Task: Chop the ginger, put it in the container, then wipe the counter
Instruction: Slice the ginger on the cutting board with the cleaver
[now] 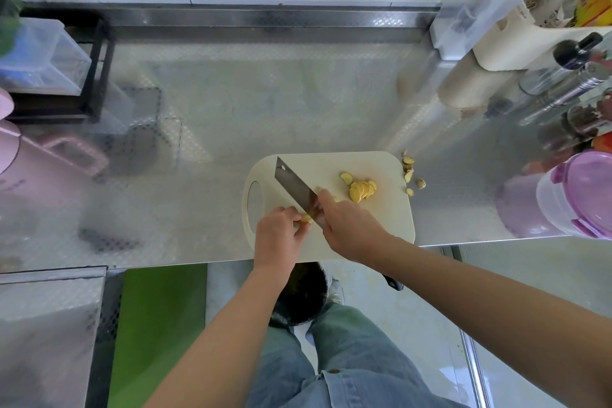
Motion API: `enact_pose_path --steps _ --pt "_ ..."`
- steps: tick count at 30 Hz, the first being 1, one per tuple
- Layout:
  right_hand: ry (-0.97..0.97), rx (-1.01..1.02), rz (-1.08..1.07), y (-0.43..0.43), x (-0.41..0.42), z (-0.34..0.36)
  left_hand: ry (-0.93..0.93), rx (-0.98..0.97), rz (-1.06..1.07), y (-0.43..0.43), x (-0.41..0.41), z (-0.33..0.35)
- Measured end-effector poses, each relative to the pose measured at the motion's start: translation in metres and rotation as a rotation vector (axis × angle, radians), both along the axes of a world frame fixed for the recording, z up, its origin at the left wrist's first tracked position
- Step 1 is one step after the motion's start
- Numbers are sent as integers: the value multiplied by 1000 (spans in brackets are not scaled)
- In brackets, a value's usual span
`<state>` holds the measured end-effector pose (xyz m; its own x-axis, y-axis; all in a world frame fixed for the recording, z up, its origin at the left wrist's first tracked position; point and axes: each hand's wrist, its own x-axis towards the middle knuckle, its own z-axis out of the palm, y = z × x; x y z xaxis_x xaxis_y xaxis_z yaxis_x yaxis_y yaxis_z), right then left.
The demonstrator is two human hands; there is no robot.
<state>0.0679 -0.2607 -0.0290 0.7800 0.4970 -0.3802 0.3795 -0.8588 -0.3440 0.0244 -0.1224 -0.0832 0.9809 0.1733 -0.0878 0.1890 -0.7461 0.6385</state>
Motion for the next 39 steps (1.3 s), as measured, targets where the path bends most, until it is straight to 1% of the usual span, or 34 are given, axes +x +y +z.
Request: enact_pose_path --steps 7,14,18,29,36,39 --pt "19 -44 20 -1 -2 4 12 25 -8 0 2 -1" --pt "70 -32 -7 2 1 -2 24 25 -17 -1 3 -1" --pt "68 -24 -45 4 -2 -8 19 26 -19 -2 4 -2" --pt "19 -38 -33 19 1 -14 17 53 -52 -1 6 -4" --pt "55 4 -27 13 6 -9 26 61 -55 0 5 -3" --pt "56 -16 -4 6 3 -6 24 57 -55 1 5 -3"
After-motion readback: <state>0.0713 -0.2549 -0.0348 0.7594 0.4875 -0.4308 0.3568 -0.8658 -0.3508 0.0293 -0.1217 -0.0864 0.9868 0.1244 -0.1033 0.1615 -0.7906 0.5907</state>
